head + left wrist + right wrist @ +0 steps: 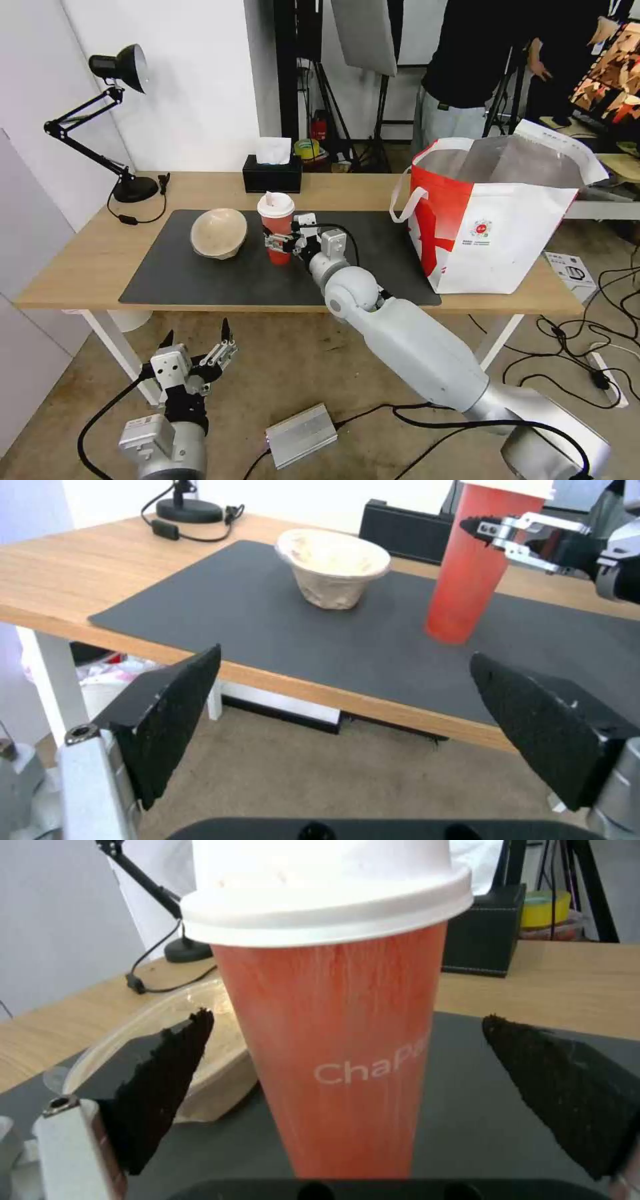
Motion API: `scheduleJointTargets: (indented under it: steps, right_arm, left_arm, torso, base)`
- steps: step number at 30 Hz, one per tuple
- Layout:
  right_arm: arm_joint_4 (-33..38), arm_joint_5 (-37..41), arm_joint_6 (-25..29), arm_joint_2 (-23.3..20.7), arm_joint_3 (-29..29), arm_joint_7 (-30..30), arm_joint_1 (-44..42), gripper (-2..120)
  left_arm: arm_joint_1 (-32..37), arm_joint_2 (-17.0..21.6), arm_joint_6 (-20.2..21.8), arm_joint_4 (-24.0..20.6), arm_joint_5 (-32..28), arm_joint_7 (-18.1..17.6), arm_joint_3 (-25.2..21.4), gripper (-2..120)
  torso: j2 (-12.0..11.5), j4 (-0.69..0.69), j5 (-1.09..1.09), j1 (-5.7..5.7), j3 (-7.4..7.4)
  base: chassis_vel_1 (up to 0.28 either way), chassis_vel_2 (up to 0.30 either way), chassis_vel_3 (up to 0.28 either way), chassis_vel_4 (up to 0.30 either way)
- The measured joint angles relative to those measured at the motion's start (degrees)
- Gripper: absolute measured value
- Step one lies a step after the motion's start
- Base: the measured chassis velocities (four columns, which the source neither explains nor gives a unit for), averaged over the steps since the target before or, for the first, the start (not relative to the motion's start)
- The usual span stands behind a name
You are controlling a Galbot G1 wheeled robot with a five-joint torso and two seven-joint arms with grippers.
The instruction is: Pick up the trash from the table and place it into the takeout bag.
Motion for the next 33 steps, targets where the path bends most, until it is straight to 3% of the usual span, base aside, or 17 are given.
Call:
scheduleJointTargets:
  steps: [29, 33]
  right_arm:
    - [-8.50, -0.74, 1.80, 6.27, 2.01, -3.51, 1.54, 100]
    - [-8.81, -0.72, 1.95, 6.55, 2.18, -3.64, 0.93, 92]
  left_arm:
    - [-0.24, 0.90, -0.02, 0.19, -0.46, -0.01, 0.43, 100]
    - [-0.12, 0.96, -0.04, 0.02, -0.46, -0.01, 0.40, 100]
  torso:
    - [0.00, 0.00, 0.00, 0.01, 0.00]
    - [0.00, 0.00, 0.00, 0.00, 0.00]
  base:
    - [0.000, 0.000, 0.000, 0.000]
    - [0.000, 0.000, 0.000, 0.000]
